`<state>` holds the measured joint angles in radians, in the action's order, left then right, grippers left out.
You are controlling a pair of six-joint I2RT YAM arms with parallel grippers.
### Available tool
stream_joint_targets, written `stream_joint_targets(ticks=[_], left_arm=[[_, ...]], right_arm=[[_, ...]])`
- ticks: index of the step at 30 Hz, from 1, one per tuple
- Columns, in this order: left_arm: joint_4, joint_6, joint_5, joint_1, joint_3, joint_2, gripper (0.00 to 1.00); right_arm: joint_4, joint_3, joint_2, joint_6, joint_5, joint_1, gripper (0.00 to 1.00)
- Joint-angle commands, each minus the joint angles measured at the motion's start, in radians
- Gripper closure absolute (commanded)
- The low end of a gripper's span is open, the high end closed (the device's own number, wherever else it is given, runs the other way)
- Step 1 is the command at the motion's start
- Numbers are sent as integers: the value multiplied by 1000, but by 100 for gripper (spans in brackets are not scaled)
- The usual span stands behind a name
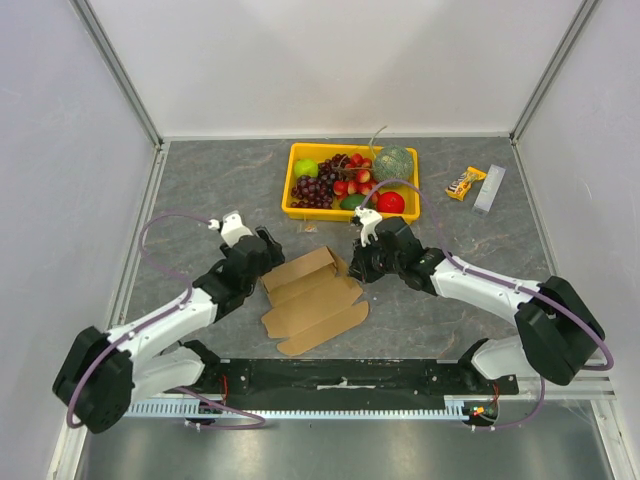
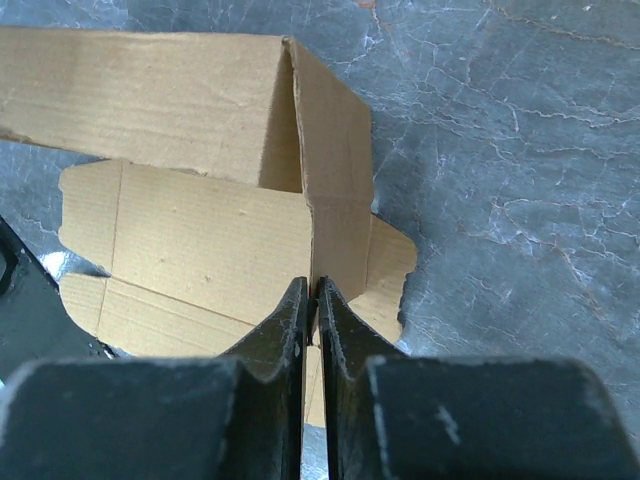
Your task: Fold the paper box
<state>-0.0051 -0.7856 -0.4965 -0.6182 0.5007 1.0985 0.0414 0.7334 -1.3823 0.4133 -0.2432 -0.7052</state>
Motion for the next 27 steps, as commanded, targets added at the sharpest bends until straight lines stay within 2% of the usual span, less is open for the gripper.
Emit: stream_joint_targets(ticks=[1, 10, 18, 27], left_arm=[[-153, -138, -92, 3, -10, -121, 24], [-297, -256, -51, 3, -14, -173, 23], [-305, -337, -10, -14, -44, -177, 24], [-303, -376, -37, -49, -27, -120, 24]], right_arm=[[-34, 1, 32, 30, 30, -2, 87], [-64, -9, 34, 44, 2, -5, 87], [-113, -35, 32, 82, -30, -17, 87], [-139, -40, 23, 94, -63, -43, 78]])
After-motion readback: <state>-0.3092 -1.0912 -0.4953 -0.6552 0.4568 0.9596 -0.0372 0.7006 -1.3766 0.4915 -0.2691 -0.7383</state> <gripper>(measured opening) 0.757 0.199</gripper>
